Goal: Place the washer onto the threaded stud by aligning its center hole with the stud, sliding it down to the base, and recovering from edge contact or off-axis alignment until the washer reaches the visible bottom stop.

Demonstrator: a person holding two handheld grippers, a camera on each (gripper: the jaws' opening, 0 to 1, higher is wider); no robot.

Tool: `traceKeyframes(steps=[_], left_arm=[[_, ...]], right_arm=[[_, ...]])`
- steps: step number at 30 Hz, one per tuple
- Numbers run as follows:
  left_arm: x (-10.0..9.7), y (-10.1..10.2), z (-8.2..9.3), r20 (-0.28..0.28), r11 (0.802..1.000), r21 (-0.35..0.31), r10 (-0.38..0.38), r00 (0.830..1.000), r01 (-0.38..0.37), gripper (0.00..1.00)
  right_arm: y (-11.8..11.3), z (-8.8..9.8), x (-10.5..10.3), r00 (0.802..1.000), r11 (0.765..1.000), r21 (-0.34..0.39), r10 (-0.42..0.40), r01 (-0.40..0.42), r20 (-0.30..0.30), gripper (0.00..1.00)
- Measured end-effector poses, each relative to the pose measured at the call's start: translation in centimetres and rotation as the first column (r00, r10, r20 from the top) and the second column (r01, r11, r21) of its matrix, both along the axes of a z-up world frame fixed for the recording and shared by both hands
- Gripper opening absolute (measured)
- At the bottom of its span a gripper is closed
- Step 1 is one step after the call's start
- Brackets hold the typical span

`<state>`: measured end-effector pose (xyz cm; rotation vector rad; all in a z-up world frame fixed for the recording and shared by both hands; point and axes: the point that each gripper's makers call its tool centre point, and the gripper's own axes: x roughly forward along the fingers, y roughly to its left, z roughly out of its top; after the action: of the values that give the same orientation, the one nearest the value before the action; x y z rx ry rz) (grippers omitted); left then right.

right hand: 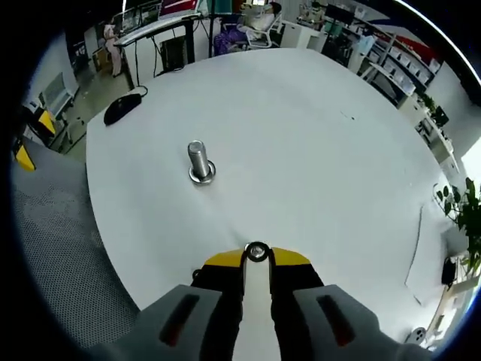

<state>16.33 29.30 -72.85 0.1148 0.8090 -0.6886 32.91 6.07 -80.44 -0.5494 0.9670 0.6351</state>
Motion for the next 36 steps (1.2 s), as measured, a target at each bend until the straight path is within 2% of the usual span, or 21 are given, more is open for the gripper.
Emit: traceKeyframes(steps=[13, 28, 36], left_arm=[[0.0, 0.0, -0.1, -0.005, 1.0, 0.001, 0.0, 1.0, 0.0, 0.32], [0.0, 0.1, -0.2, -0.01, 1.0, 0.002, 0.002, 1.0, -0.002, 0.32], [-0.1, 0.1, -0.2, -0.012, 1.0, 0.003, 0.004, 1.0, -0.004, 0.32]], right_arm=[[0.0, -0.8, 0.2, 1.0, 1.0, -0.011, 0.002, -0.003, -0.031, 0.14], [-0.2, -3.1, 0.7, 0.997, 0.999, -0.037, -0.004, 0.0, -0.083, 0.14], [-0.6, -4.3, 0.7, 0.993, 0.999, -0.037, -0.031, 0.028, -0.109, 0.15]])
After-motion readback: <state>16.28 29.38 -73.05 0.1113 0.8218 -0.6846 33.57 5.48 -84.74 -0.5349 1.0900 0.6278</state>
